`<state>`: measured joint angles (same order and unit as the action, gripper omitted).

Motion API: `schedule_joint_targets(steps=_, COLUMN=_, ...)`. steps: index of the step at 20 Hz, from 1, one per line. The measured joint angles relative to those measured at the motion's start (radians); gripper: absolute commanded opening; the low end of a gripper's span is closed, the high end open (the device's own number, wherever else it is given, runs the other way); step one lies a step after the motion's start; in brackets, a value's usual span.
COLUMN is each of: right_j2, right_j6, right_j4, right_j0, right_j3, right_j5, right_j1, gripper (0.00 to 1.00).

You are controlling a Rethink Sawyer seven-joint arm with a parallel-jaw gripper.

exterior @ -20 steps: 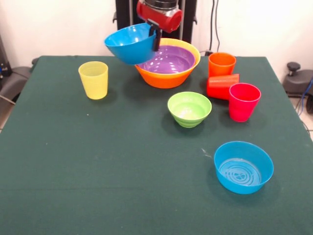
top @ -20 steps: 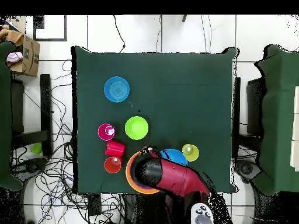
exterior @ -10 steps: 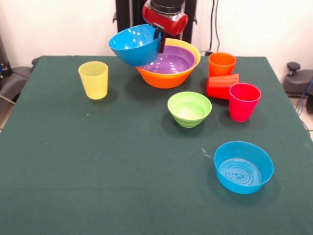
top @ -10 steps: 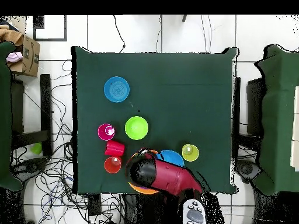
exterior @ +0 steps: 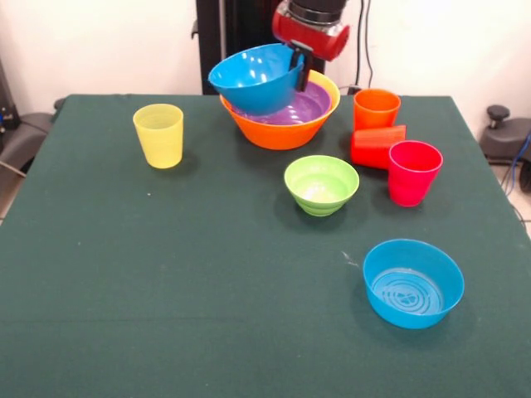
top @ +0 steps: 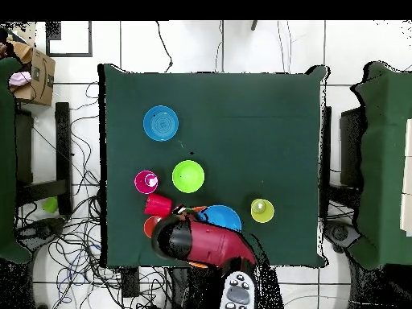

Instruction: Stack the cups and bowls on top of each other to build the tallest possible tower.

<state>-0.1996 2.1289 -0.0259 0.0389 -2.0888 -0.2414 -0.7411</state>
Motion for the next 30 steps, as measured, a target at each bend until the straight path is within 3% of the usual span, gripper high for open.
schedule_joint_targets(steps=9, right_j2=-0.03, right_j6=0.016, right_j4=-0.045, right_j0=-0.07, right_j3=0.0, right_j5=0.024, right_j1=0.04, gripper=0.0)
schedule_joint_targets(steps=17, right_j2=-0.039, right_j6=0.041, right_j4=-0.059, right_j0=-0.075, right_j3=0.001, right_j5=0.05, right_j1=0.083, gripper=0.0)
schedule_joint_targets(steps=18, right_j2=-0.046, right_j6=0.048, right_j4=-0.06, right_j0=-0.08, right_j3=0.0, right_j5=0.058, right_j1=0.097, gripper=1.0)
schedule_joint_targets(steps=30, right_j2=-0.049, right_j6=0.051, right_j4=-0.06, right_j0=-0.081, right_j3=0.0, right_j5=0.06, right_j1=0.1, gripper=1.0)
